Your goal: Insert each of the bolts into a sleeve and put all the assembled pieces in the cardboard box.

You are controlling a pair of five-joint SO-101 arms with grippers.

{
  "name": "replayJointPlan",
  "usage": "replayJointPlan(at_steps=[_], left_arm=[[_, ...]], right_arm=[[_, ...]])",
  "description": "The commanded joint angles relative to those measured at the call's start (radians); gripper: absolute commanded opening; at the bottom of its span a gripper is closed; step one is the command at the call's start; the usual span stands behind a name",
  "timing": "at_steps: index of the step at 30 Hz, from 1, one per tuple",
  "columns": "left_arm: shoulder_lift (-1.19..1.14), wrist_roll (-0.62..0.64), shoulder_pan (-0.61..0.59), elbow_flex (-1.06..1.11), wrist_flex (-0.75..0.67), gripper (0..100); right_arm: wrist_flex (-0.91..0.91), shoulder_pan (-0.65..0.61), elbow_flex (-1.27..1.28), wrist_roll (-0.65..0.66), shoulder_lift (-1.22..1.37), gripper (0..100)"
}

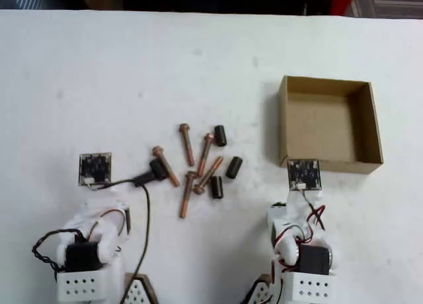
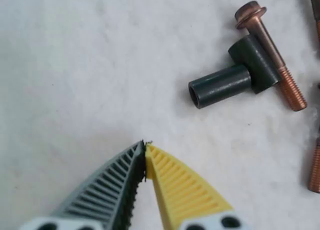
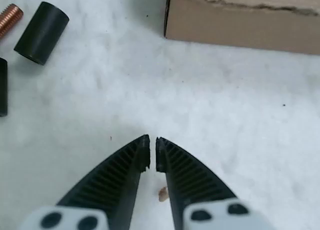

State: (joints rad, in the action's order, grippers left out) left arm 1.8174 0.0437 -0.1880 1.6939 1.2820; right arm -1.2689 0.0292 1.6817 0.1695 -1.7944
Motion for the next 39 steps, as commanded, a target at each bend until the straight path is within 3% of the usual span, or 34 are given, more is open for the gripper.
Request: replayJointPlan(at_steps=[1,39], left_arm=[[0.007,0.006,-0.007,-0.002,0.006,2],[0.007,0.006,-0.007,-0.002,0.006,2]], right_arm=[[-0.002,0.001,0.009,-0.009,-0.007,1.8],[0.021,0.002,0.009,-0.009,-0.007,1.8]])
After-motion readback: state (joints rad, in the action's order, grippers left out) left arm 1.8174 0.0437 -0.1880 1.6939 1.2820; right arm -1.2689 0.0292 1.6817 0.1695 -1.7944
